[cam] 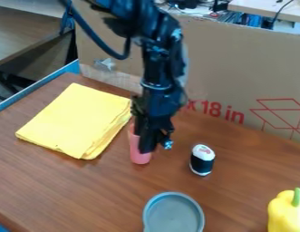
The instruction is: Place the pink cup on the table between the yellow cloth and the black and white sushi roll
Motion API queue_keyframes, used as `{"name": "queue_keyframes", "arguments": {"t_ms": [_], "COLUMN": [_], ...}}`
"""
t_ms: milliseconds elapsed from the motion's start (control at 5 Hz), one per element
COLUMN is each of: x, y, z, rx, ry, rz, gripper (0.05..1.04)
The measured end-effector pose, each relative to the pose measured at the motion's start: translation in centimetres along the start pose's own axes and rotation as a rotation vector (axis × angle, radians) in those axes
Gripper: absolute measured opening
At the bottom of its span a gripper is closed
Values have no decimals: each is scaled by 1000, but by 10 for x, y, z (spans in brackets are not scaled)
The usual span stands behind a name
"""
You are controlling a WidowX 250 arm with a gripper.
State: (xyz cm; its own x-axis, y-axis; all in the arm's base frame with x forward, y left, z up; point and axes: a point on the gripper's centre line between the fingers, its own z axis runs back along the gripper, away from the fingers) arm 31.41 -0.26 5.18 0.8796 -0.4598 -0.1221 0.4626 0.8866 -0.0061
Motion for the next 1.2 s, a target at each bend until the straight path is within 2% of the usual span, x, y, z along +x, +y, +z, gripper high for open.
{"name": "queue_keyframes", "arguments": {"t_ms": [200,400,600,800,1000,1200], "x": [-1,-3,-8,-17,-47,-74], "y": [2,-2,-1,1,24,55], "z": [0,0,6,23,66,82], "rx": [-19,-48,-93,-135,-120,-72], "ry": [-13,-1,27,16,-74,-70], "rz": [12,48,56,48,106,301], "gripper": [144,359,656,940,1007,1003]}}
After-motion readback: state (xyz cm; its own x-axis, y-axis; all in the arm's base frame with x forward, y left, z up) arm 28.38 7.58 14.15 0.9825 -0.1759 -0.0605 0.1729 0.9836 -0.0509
